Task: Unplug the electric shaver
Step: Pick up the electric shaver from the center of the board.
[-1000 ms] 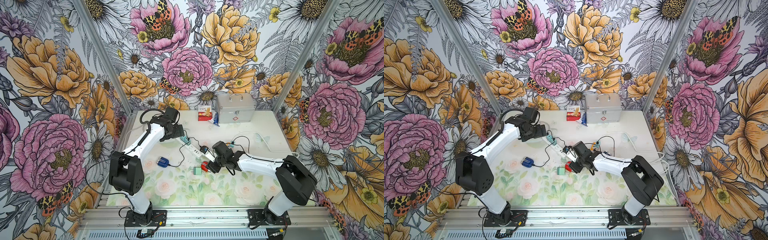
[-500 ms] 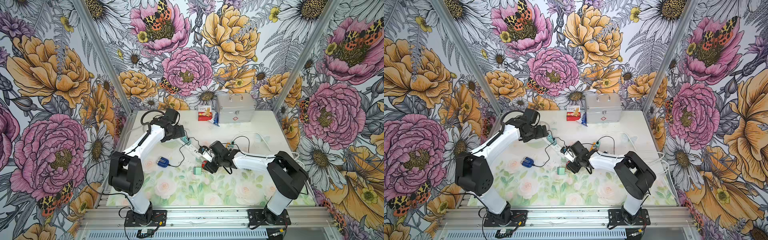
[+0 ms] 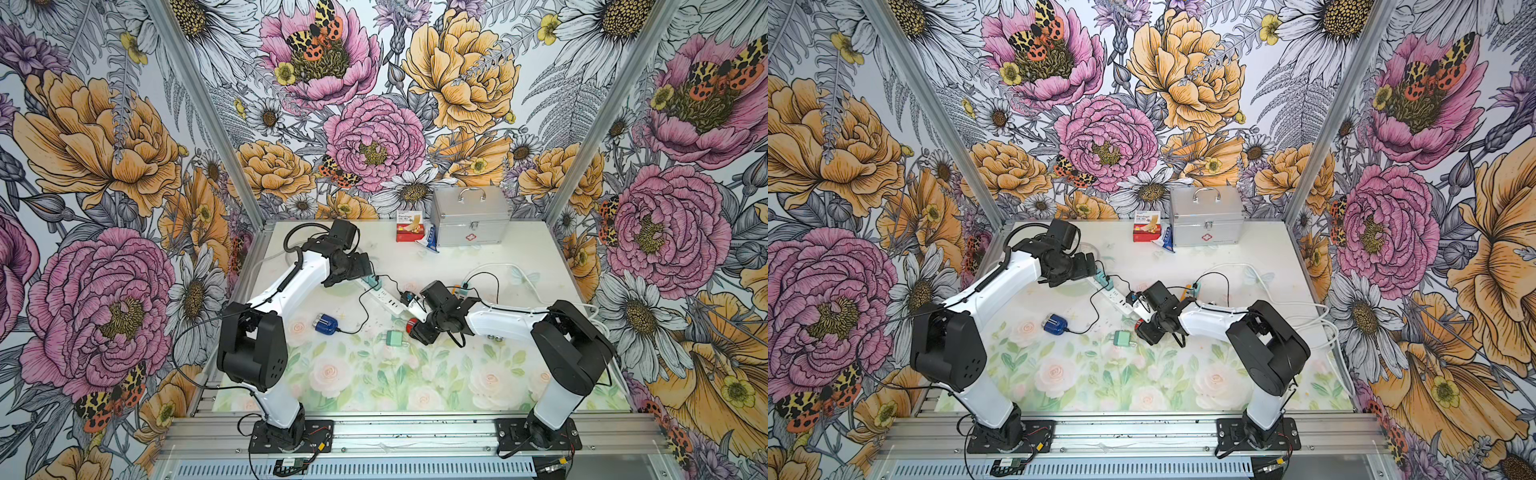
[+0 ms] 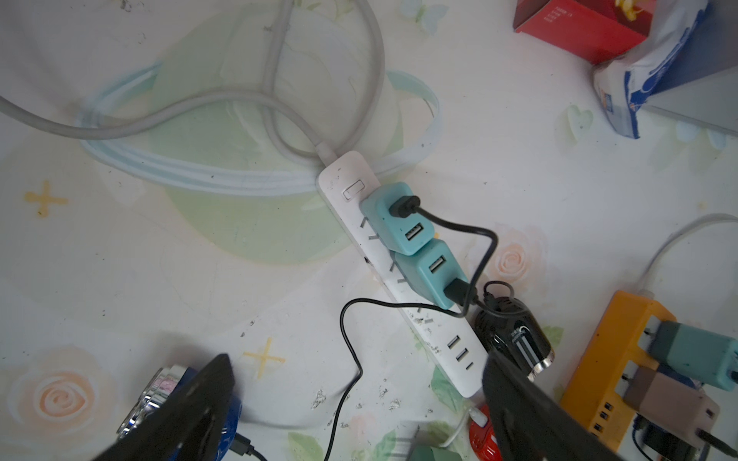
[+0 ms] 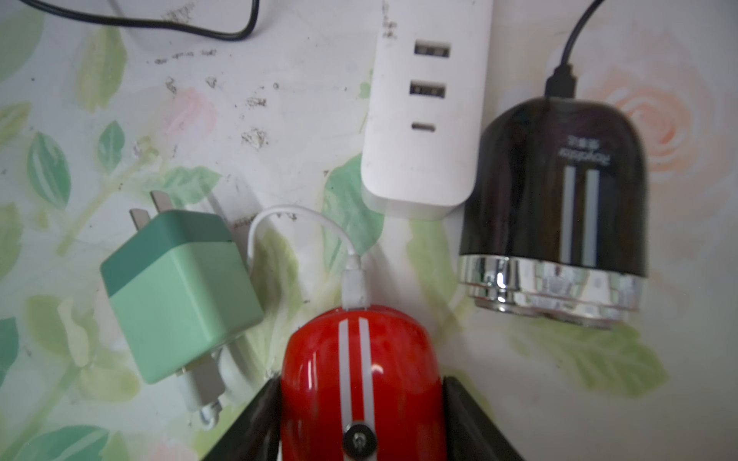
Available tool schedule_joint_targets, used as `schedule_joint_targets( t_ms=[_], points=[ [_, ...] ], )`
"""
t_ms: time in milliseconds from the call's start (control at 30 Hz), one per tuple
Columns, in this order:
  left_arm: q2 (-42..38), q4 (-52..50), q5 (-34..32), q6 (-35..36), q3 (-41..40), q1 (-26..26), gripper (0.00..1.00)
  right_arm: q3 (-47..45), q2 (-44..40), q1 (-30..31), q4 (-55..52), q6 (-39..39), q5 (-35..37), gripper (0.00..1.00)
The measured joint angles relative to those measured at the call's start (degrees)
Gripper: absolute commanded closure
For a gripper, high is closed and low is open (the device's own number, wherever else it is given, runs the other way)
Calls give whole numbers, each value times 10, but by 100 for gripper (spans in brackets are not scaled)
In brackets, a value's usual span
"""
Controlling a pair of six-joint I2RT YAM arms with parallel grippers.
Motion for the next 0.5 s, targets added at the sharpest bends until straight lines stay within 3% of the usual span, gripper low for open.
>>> schedule_joint_targets(
  t_ms=[267, 500],
  points=[
    [0, 8, 5, -1, 0, -1, 2, 3, 16, 0, 2, 7, 2, 33],
    [0, 19, 15, -3, 0, -9, 2, 3, 16, 0, 2, 12, 5, 44]
  ],
)
